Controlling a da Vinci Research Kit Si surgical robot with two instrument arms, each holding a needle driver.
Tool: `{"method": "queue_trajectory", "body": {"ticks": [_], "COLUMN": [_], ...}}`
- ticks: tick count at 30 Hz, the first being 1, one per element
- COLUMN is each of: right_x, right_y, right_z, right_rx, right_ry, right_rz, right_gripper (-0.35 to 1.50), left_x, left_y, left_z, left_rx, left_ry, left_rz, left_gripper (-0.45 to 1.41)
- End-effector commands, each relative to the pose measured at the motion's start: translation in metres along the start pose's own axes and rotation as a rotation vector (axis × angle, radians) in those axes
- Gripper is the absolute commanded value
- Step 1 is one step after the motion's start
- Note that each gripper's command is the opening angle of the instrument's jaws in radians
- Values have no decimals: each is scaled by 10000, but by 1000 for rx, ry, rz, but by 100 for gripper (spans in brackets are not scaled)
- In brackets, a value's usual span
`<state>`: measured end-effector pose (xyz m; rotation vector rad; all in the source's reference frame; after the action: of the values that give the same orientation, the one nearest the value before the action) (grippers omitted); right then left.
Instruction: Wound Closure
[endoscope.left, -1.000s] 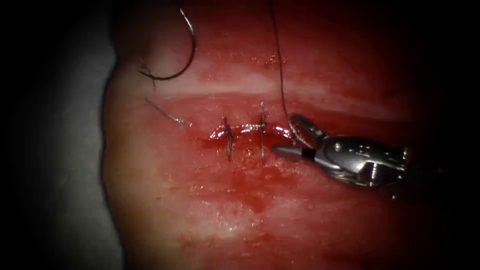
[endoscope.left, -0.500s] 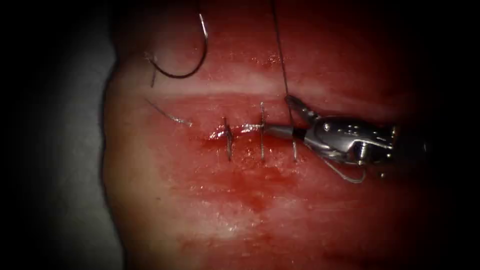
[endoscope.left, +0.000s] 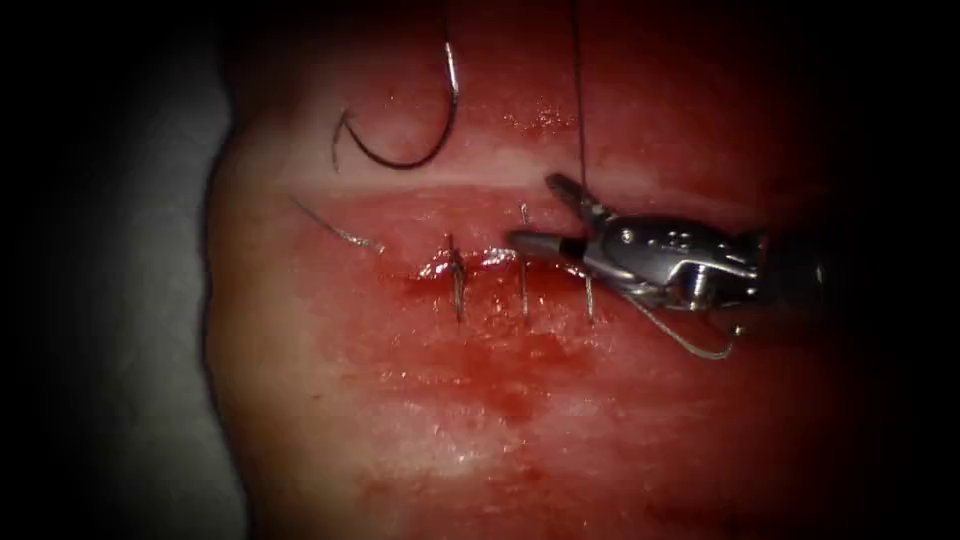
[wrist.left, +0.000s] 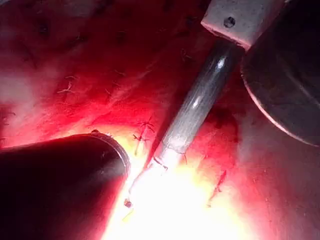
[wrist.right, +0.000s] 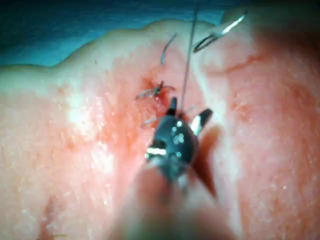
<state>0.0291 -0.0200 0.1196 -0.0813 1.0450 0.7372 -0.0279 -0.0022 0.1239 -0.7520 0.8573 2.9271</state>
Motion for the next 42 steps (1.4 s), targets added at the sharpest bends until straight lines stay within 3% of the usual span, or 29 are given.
{"method": "queue_trajectory", "body": {"ticks": [1,9,23,27,29,30,31,32,40,41,42], "right_x": [-6,-16,-9,-8,-9,-9,-9,-8,-6,-6,-6], "right_y": [-9,-7,-17,-16,-16,-16,-16,-15,-13,-11,-10], "right_z": [6,11,9,9,8,8,8,8,8,6,4], "right_rx": [1,-14,-6,2,11,11,21,42,-2,-3,-2], "right_ry": [2,33,58,61,85,85,92,109,148,154,159], "right_rz": [-5,-19,-11,-12,-12,-12,-19,-27,-80,-79,-78], "right_gripper": [135,120,123,111,63,63,7,-35,-35,-20,22], "left_x": [2,8,11,12,13,13,14,16,12,12,12], "left_y": [6,6,6,5,6,6,7,8,6,7,7], "left_z": [5,1,6,5,3,3,3,1,-7,-7,-7], "left_rx": [-3,1,4,4,4,4,5,5,10,10,11], "left_ry": [-1,3,9,9,9,9,9,9,20,20,19], "left_rz": [0,5,21,20,21,21,21,22,22,22,22], "left_gripper": [-45,-45,-45,-45,-45,-45,-45,-45,-45,-45,-45]}}
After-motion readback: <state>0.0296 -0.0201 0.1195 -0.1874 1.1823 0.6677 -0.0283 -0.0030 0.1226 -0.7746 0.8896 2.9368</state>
